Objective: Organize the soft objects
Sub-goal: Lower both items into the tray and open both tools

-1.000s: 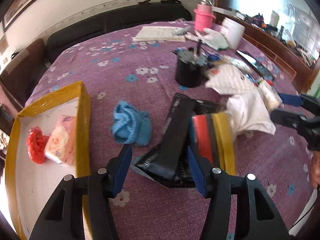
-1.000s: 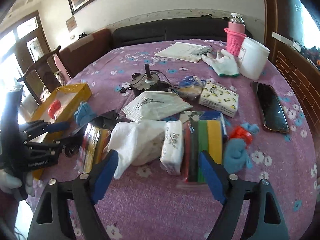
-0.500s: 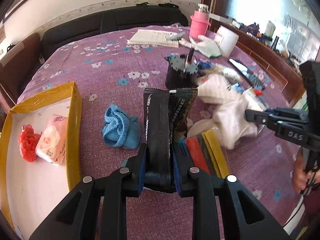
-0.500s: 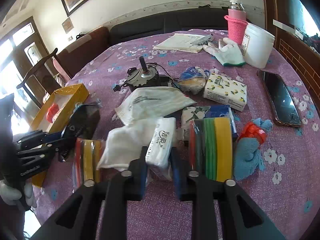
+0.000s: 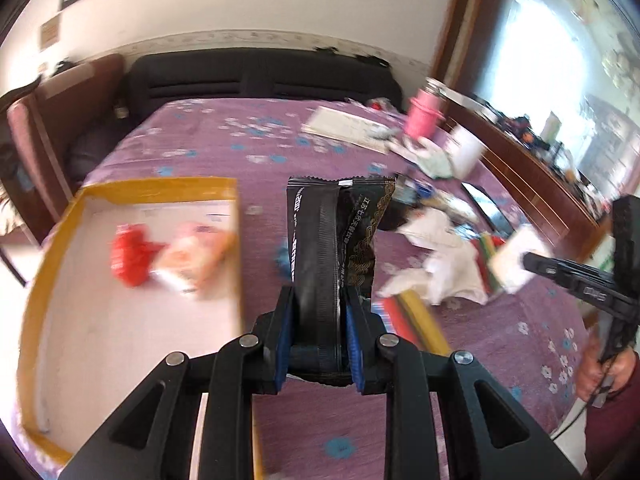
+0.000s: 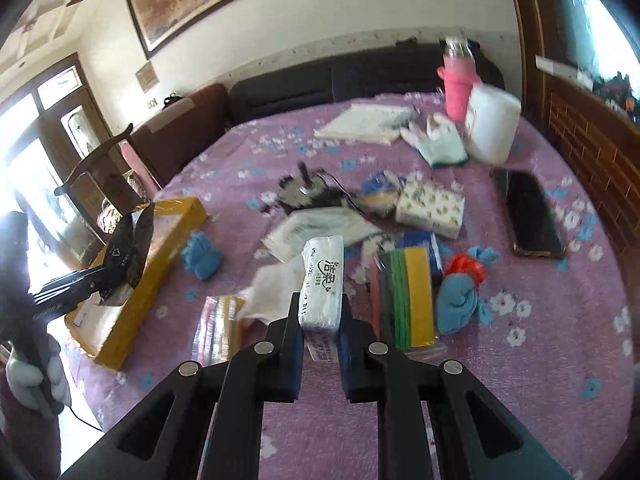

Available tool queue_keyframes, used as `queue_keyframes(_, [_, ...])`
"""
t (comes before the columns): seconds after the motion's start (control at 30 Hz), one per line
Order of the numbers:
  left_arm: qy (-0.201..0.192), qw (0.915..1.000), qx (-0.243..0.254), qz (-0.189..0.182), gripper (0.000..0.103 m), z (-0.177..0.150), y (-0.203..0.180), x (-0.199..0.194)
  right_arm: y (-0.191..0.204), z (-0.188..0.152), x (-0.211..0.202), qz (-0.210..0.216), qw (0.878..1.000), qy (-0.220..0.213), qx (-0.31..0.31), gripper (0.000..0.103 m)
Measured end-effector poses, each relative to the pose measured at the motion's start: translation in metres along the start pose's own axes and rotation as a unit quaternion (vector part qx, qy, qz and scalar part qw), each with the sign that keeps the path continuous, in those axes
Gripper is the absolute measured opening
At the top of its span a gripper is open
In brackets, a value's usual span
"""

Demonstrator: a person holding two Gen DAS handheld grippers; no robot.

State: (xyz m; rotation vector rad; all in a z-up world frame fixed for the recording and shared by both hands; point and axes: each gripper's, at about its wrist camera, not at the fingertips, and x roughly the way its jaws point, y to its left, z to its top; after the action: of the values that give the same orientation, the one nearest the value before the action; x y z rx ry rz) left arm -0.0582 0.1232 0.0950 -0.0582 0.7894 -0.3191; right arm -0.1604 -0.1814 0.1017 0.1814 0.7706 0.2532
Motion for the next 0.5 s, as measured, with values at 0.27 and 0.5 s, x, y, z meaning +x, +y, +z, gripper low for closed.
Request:
queue_keyframes(0.27, [0.018, 0.9933, -0.085, 0.076, 0.023, -0.01, 0.1, -0.013, 0.066, 0.011, 0.004, 0.062, 0.997, 0.014, -0.047, 0.016])
queue_keyframes(0.5, [0.065, 0.9801, -0.159, 0.1, 0.023, -0.004, 0.172, 0.023, 0.153, 0.027, 0.056, 0.125, 0.987, 0.064, -0.084, 0.016])
